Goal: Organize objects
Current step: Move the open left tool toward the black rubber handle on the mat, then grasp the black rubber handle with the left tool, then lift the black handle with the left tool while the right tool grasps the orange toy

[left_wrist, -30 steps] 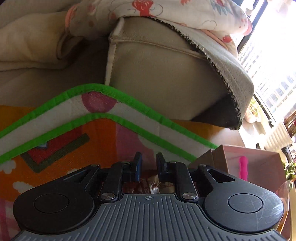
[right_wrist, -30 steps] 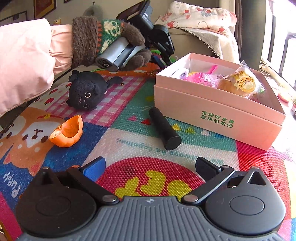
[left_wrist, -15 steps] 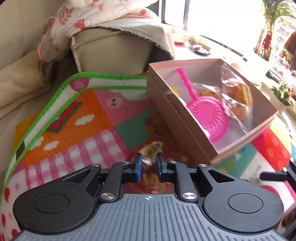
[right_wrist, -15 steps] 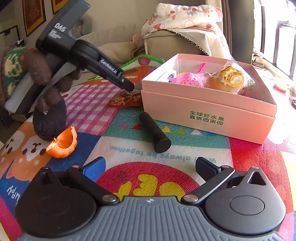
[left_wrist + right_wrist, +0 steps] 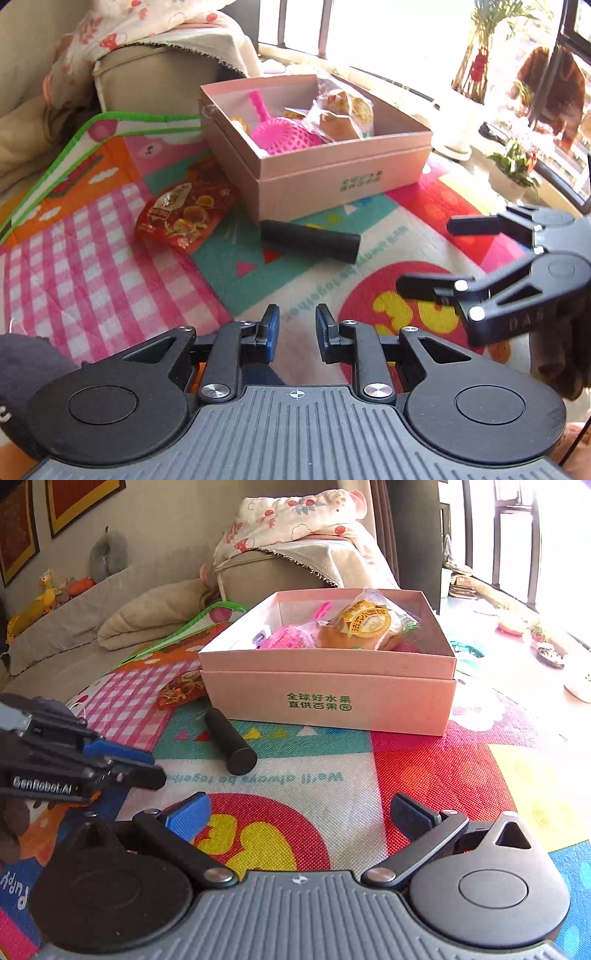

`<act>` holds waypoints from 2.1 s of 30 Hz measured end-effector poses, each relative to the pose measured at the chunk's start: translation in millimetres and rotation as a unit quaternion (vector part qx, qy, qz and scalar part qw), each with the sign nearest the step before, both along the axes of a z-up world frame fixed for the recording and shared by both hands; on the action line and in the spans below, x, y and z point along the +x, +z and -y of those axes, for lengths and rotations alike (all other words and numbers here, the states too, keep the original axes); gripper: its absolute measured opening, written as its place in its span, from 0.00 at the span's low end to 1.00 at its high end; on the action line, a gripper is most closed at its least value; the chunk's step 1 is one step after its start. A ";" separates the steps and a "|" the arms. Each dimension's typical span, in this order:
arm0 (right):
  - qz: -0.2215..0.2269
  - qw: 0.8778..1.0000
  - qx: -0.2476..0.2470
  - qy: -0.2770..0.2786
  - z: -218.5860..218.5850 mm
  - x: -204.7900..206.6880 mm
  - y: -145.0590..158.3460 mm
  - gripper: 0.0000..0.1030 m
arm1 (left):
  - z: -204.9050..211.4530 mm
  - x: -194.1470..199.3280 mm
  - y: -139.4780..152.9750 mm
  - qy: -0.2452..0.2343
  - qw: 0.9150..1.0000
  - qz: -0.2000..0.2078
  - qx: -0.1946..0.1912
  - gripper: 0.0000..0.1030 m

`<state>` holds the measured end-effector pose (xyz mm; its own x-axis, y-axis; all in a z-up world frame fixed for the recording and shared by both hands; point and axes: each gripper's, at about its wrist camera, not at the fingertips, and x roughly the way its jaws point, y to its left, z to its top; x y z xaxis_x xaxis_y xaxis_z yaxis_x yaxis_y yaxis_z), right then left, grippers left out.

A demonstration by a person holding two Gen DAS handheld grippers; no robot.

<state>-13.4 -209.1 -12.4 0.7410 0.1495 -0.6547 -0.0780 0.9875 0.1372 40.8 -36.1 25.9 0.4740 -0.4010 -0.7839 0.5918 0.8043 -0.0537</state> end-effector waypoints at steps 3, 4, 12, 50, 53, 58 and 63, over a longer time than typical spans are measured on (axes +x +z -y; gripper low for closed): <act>0.001 0.999 0.020 -0.025 11.9 -0.2 -0.1 1.00 | 9.9 -19.5 -6.1 -0.008 1.000 0.020 0.012 0.31; 0.001 0.999 0.027 -0.035 15.5 0.6 -0.2 1.00 | 12.4 -22.9 -6.2 -0.011 1.000 0.025 0.012 0.31; 0.011 0.996 0.061 -0.067 28.4 -0.9 -0.3 1.00 | 30.9 -44.4 -13.5 -0.023 0.998 0.062 -0.003 0.61; 0.096 0.957 0.162 -0.220 72.5 -35.3 0.3 1.00 | 54.3 17.8 -15.7 0.214 0.969 0.011 -0.127 0.59; 0.095 0.954 0.166 -0.230 75.0 -36.2 -0.9 1.00 | 70.1 15.7 -20.3 0.196 0.975 0.052 -0.087 0.59; 0.082 0.955 0.154 -0.241 72.3 -32.1 -2.3 1.00 | 90.3 10.4 -27.9 0.185 0.977 0.106 -0.028 0.60; 0.036 0.965 0.112 -0.236 65.9 -19.3 -2.1 1.00 | 88.1 4.8 -25.5 0.170 0.979 0.113 -0.011 0.42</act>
